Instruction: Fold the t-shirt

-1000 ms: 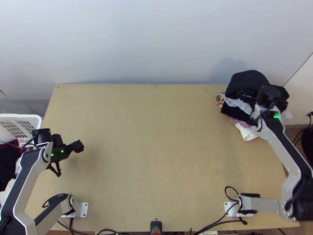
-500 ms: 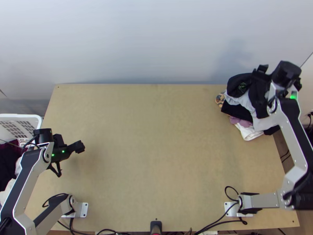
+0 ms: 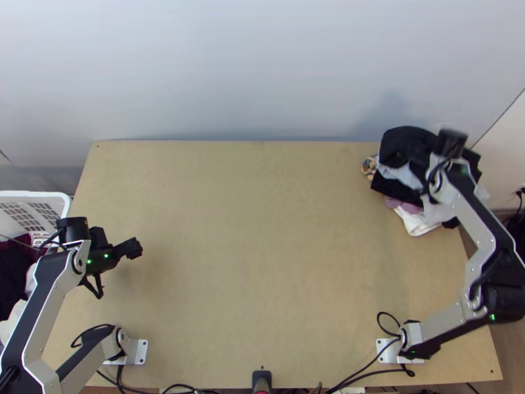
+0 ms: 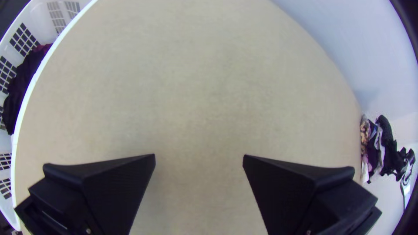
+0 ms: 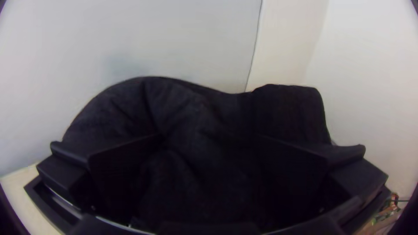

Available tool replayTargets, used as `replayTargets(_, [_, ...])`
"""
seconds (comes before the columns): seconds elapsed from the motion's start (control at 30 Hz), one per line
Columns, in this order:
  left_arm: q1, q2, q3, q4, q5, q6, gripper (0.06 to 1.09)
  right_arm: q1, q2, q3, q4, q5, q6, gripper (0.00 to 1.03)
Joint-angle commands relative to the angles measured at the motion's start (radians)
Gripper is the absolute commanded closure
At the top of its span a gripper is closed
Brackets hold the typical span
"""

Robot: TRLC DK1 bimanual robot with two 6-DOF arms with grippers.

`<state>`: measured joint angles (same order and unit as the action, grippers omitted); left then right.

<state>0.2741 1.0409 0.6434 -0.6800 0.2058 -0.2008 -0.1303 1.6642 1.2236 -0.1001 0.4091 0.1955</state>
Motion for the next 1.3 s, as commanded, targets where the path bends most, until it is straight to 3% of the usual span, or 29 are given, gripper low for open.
replayTargets(0.0, [-0.012, 0.013, -0.005, 0.005, -0.005, -0.005, 0.11, -0.014, -0.127, -0.361, 0.117, -0.035, -0.024, 0.06])
replayTargets(0.33, [-0.088, -0.005, 0.033, 0.005, -0.037, -0.049, 0.11, -0.077, -0.142, -0.285, 0.132, -0.098, -0.074, 0.06])
replayTargets(0.67, [-0.076, -0.104, 0.035, -0.001, -0.039, -0.055, 0.11, -0.054, -0.236, -0.072, 0.010, -0.124, -0.082, 0.04])
replayTargets(0.93, [-0.084, -0.151, 0.114, -0.006, -0.042, -0.092, 0.10, -0.029, -0.353, -0.045, 0.008, -0.127, -0.090, 0.04])
replayTargets(1.1, [-0.173, -0.222, 0.134, 0.010, -0.184, -0.054, 0.10, 0.029, -0.455, -0.096, 0.008, -0.128, -0.131, 0.04])
replayTargets(1.27, [-0.187, -0.283, 0.111, 0.011, -0.220, -0.046, 0.10, 0.152, -0.587, -0.271, 0.048, -0.124, -0.208, 0.04])
